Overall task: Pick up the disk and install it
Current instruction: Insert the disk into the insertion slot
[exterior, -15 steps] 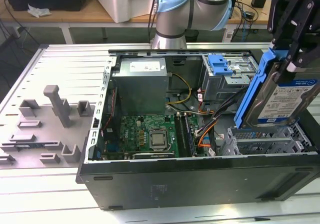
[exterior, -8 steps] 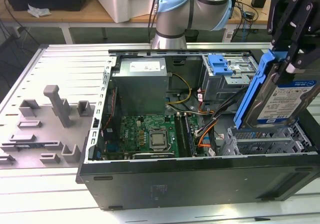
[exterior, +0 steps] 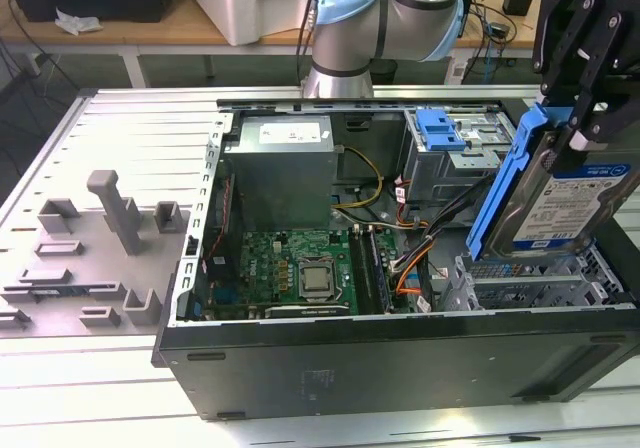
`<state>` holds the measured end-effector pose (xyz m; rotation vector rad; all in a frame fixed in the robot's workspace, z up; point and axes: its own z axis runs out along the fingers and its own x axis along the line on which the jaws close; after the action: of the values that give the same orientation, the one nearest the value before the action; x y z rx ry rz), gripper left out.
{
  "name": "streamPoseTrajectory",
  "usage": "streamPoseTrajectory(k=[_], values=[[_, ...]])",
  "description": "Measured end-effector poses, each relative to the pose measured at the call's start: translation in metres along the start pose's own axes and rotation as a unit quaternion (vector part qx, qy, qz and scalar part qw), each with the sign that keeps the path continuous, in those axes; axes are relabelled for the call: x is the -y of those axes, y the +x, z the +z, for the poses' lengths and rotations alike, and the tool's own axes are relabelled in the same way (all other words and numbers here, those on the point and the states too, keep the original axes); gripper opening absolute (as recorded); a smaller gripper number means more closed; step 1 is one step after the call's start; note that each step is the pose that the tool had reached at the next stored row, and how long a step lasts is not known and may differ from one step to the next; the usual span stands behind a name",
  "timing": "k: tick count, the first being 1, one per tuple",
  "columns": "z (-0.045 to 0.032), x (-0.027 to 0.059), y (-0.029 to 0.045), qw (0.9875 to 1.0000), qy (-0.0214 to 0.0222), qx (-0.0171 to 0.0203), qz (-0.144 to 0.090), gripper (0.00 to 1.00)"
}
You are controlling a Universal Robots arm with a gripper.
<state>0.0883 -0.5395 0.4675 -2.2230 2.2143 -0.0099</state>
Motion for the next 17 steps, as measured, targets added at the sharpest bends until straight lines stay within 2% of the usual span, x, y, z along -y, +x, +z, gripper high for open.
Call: streamPoseTrajectory(k=[17], values=[[0.0063, 0.0000, 0.0001, 1.0000, 0.0000, 0.0000, 0.000, 0.36]])
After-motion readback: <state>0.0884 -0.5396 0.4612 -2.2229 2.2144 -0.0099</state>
